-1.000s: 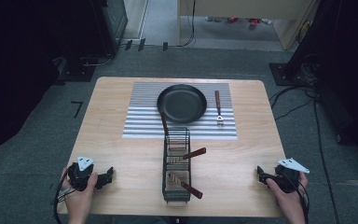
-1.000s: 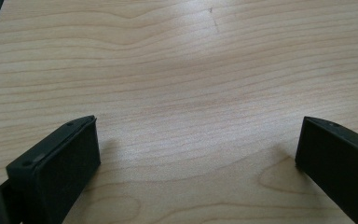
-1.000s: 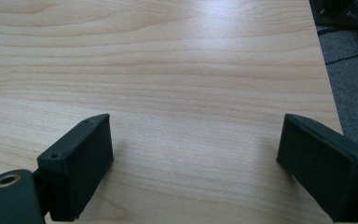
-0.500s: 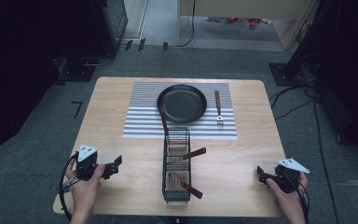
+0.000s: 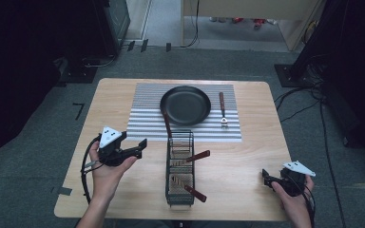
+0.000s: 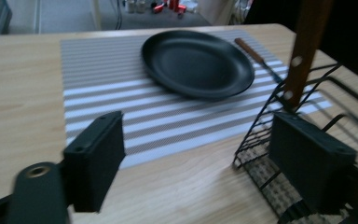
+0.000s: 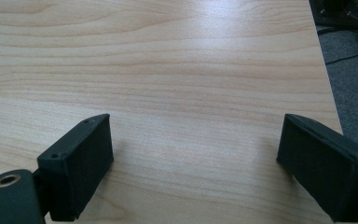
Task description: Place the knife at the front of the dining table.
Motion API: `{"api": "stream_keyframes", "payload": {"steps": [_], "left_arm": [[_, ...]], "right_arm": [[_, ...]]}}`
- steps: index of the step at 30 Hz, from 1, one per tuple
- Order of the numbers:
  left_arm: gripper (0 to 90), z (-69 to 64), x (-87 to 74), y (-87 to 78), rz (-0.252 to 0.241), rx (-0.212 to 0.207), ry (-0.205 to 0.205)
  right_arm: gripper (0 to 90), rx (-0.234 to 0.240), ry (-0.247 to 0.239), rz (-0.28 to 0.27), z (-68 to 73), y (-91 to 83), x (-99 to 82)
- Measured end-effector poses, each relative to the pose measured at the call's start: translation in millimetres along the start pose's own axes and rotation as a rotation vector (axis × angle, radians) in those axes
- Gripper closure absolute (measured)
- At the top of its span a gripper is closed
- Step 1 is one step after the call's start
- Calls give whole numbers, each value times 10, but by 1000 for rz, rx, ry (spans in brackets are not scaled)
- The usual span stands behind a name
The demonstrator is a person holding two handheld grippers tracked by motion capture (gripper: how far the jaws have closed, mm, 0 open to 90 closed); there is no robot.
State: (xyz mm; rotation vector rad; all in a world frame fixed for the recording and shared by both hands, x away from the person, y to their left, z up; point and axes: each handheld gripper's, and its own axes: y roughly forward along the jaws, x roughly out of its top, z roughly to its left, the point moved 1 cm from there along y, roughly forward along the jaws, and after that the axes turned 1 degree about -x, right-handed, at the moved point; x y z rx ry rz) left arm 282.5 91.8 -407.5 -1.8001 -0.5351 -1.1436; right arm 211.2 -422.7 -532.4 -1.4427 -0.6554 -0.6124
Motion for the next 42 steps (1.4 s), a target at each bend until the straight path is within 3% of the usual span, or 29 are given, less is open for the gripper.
{"api": "stream_keyframes", "payload": {"steps": [9, 11, 14, 22, 24, 32, 34, 42], "left_arm": [[428, -217, 204, 123, -58, -75, 19], [455, -277, 240, 173, -70, -112, 19], [475, -322, 261, 214, -73, -132, 21], [483, -388, 322, 313, -77, -139, 44], [484, -399, 336, 393, -52, -132, 43], [668, -454, 362, 471, -47, -149, 44], [755, -451, 368, 466, -53, -167, 36], [823, -521, 425, 334, -134, -182, 46]], "right_arm": [[98, 0, -1, 0, -2, 0, 0], [98, 0, -1, 1, -2, -1, 0], [98, 0, -1, 0, -2, 0, 0], [98, 1, -2, 0, -3, 0, 0], [98, 0, -2, 1, -2, 0, 0], [98, 0, -1, 1, -2, -1, -1], [98, 0, -1, 1, -2, -1, 0], [98, 1, -1, 1, -2, -1, -1]]}}
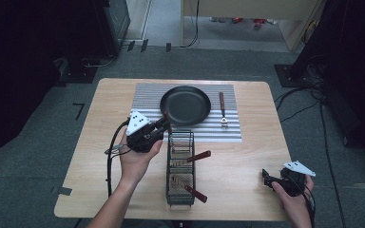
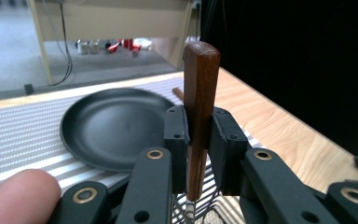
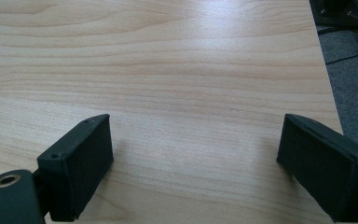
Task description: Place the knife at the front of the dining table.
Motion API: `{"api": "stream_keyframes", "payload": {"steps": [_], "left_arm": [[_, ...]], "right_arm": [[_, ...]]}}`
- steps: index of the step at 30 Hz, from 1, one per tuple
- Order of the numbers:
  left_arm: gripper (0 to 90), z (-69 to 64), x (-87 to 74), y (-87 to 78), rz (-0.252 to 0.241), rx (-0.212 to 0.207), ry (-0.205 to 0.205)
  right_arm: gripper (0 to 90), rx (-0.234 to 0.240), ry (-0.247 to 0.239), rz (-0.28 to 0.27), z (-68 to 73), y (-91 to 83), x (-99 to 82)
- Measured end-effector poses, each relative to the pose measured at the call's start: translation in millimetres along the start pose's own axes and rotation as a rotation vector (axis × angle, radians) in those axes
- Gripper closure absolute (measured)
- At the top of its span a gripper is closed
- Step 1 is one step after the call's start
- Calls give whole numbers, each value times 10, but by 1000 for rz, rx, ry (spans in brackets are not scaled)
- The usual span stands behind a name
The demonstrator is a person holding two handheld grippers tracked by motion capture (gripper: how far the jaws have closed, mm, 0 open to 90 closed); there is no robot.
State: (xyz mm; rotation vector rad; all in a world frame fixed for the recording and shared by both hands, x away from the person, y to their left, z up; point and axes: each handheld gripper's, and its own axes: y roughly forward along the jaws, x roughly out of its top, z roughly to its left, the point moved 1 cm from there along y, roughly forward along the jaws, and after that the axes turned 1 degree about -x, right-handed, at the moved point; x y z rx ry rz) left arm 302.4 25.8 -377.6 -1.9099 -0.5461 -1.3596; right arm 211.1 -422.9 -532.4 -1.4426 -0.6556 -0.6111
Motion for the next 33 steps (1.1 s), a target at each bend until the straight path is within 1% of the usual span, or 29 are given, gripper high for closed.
{"api": "stream_keyframes", "payload": {"steps": [1, 2, 4, 7, 8, 9, 12, 13, 14, 15, 16, 17, 18, 19, 20, 21, 23, 26, 31, 33], "left_arm": [[823, 0, 11, -15, -10, -5, -1], [824, -10, 45, -62, -33, -11, 7], [824, -12, 60, -83, -36, -15, 11], [825, -20, 102, -133, -55, -26, 9], [826, -24, 141, -172, -66, -32, 10], [826, -24, 141, -172, -66, -32, 10], [826, -41, 218, -227, -85, -50, 10], [826, -49, 249, -247, -90, -57, 13], [826, -66, 310, -288, -100, -60, 29], [827, -66, 310, -288, -100, -60, 29], [827, -86, 373, -338, -118, -60, 42], [827, -86, 373, -338, -118, -60, 42], [826, -94, 421, -375, -129, -62, 53], [826, -101, 453, -401, -139, -66, 55], [827, -101, 453, -401, -139, -66, 55], [827, -108, 496, -437, -150, -67, 61], [827, -108, 519, -455, -158, -68, 62], [827, -94, 598, -523, -181, -55, 70], [827, -59, 657, -596, -202, -37, 73], [827, -41, 672, -626, -208, -13, 76]], "right_arm": [[98, 0, 0, 0, 0, 0, 0], [98, 0, 0, 0, 0, 0, 0], [98, 0, 0, 0, 0, 0, 0], [98, 0, 0, -1, 0, 1, 0], [98, 0, -1, -2, 0, 2, 0], [98, 0, -1, -2, 0, 2, 0], [98, 0, 0, -1, 0, 1, 0], [97, 0, 0, -1, 0, 1, 0], [98, 0, -2, -1, -1, 1, 0], [98, 0, -2, -1, -1, 1, 0], [98, 0, 1, 0, 1, 0, 0], [98, 0, 1, 0, 1, 0, 0], [98, 0, 0, 0, 0, 0, 0], [98, 0, 0, 0, 0, 0, 0], [98, 0, 0, 0, 0, 0, 0], [98, 0, 0, 0, 0, 1, 0], [98, 0, 0, -1, 0, 1, 0], [98, 0, 0, -1, 0, 1, 0], [98, 0, -1, -1, 0, 1, 0], [98, 0, -1, -1, 0, 1, 0]]}}
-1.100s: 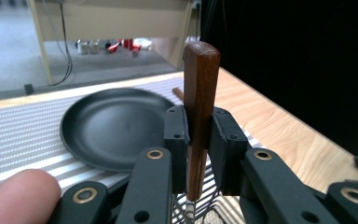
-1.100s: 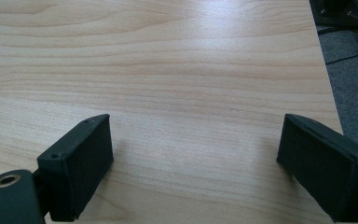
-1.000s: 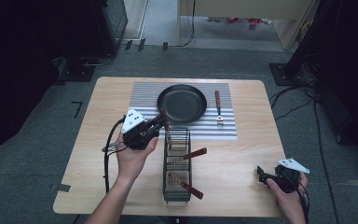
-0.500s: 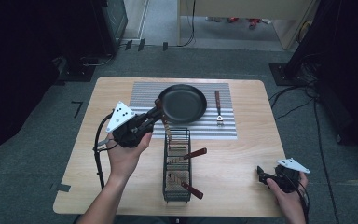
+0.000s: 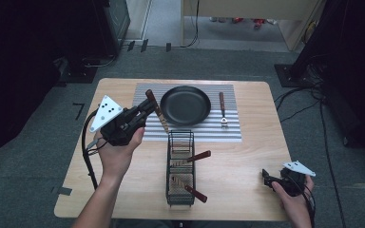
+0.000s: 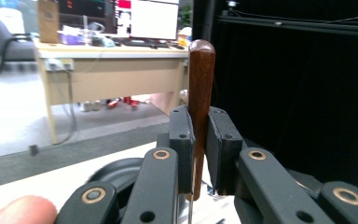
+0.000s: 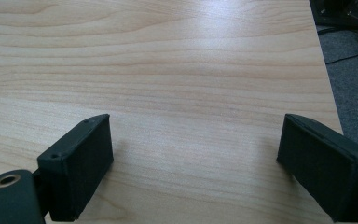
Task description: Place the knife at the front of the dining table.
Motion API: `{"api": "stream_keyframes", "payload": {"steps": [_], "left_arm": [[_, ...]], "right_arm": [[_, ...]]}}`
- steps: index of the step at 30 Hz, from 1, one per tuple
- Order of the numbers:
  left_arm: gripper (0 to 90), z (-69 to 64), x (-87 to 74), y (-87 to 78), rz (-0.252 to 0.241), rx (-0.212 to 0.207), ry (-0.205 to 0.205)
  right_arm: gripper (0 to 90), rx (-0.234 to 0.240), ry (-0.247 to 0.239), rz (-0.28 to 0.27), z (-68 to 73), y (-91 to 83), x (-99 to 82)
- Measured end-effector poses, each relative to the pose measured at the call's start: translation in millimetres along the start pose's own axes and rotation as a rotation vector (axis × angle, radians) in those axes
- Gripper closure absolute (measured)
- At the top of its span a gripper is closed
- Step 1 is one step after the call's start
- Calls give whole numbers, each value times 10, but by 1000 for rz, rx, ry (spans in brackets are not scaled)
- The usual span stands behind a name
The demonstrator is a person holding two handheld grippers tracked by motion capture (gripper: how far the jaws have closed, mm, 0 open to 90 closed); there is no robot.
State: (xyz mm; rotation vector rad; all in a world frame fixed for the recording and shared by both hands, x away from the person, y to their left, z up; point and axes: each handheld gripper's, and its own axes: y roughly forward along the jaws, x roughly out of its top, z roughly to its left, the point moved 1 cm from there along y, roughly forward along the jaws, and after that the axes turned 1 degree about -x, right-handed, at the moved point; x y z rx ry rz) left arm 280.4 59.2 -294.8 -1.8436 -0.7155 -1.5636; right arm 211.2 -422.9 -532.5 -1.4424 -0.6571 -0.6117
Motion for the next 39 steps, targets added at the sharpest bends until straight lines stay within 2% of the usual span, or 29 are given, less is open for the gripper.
{"api": "stream_keyframes", "payload": {"steps": [2, 5, 8, 16, 19, 25, 26, 29, 30, 39], "left_arm": [[827, 30, 14, -28, -6, 9, -4], [827, 93, 32, -76, -22, 47, -3], [827, 128, 33, -89, -24, 60, -4], [827, 261, -72, -31, 4, 115, -8], [827, 362, -190, 77, 41, 147, -26], [827, 469, -335, 232, 90, 177, -45], [827, 524, -394, 310, 121, 189, -51], [827, 564, -433, 369, 144, 194, -58], [827, 602, -470, 437, 167, 211, -60], [826, 774, -578, 691, 250, 278, -65]], "right_arm": [[98, 0, 0, 0, 0, 0, 0], [98, 0, 0, 0, 0, 0, 0], [98, 0, 0, 0, 0, 0, 0], [98, 0, 0, 1, 1, -1, 0], [97, 0, 0, 1, 1, -1, 0], [98, 0, 1, 1, 0, -1, 0], [98, 0, 1, 1, 0, -1, 0], [97, 1, 1, 1, -1, -1, 0], [97, 1, 2, 1, 0, -1, 0], [97, 1, 1, 1, -1, -1, 0]]}}
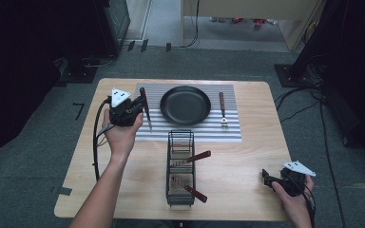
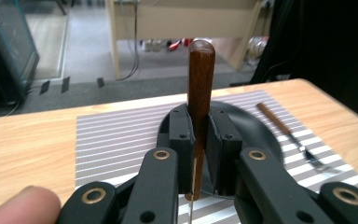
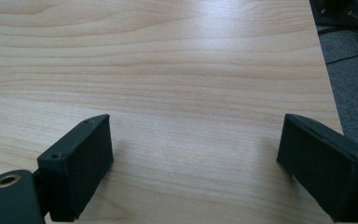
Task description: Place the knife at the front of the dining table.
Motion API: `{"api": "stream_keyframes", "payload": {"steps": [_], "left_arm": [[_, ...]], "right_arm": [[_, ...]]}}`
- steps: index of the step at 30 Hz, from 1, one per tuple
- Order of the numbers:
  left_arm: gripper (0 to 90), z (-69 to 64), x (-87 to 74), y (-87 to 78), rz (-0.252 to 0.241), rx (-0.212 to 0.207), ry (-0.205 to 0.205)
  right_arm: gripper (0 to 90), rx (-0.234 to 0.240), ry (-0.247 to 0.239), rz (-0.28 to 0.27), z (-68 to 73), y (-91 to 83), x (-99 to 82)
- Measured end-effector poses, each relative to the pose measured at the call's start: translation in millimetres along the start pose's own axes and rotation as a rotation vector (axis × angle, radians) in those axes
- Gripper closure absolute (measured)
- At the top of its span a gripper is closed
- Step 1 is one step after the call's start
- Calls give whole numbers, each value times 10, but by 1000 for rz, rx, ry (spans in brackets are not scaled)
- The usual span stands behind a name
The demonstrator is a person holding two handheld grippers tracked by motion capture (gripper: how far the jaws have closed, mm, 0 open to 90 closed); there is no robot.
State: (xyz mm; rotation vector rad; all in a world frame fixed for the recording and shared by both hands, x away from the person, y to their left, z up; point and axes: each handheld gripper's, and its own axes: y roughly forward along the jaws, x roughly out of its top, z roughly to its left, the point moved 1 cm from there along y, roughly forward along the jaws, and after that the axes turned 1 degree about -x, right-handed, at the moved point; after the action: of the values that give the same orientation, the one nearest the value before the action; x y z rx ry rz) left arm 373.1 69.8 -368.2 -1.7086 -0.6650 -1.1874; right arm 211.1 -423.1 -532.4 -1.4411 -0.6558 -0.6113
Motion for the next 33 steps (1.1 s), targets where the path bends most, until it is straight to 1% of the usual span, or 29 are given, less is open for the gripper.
{"api": "stream_keyframes", "payload": {"steps": [1, 2, 3, 4, 5, 9, 11, 12, 13, 15, 16, 17, 19, 21, 22, 23, 25, 27, 30, 33], "left_arm": [[827, 8, -1, 26, 7, 8, 2], [827, 38, -2, 103, 26, 21, 0], [827, 38, -2, 103, 26, 21, 0], [827, 70, 3, 165, 40, 28, -10], [827, 70, 3, 165, 40, 28, -10], [826, 124, 23, 303, 69, 39, -22], [827, 132, 29, 335, 75, 40, -26], [827, 137, 38, 385, 85, 48, -18], [826, 137, 38, 385, 85, 48, -18], [827, 154, 48, 470, 103, 55, -18], [827, 154, 48, 470, 103, 55, -18], [827, 169, 56, 529, 111, 63, -20], [827, 191, 60, 592, 118, 67, -29], [827, 199, 60, 621, 121, 69, -31], [827, 212, 57, 675, 128, 75, -34], [827, 212, 57, 675, 128, 75, -34], [827, 243, 51, 768, 131, 84, -43], [826, 253, 56, 786, 134, 85, -46], [826, 286, 69, 875, 141, 89, -59], [826, 295, 77, 973, 150, 100, -59]], "right_arm": [[97, 0, 0, 0, 0, 0, 0], [97, 0, 0, 0, 0, 0, 0], [97, 0, 0, 0, 0, 0, 0], [97, 1, 0, 0, 0, 0, 0], [97, 1, 0, 0, -1, 0, 0], [97, 1, 0, 0, -1, 0, 0], [97, 1, 0, 0, -1, 0, 0], [97, 1, 1, 0, -1, 0, 0], [97, 1, 1, 0, -1, 0, 0], [97, 2, 2, -1, -1, 0, 0], [97, 2, 2, -1, -1, 0, 0], [97, 2, 2, -1, -3, -1, 0], [97, 3, 3, -1, -3, -1, 0], [97, 3, 3, -1, -3, -1, 0], [97, 4, 4, -1, -4, -2, 0], [97, 4, 4, -1, -4, -2, 0], [97, 5, 5, -1, -5, -2, 0], [97, 6, 4, -2, -6, -1, 0], [97, 6, 4, -3, -7, -2, 0], [97, 5, 5, -1, -5, -2, 0]]}}
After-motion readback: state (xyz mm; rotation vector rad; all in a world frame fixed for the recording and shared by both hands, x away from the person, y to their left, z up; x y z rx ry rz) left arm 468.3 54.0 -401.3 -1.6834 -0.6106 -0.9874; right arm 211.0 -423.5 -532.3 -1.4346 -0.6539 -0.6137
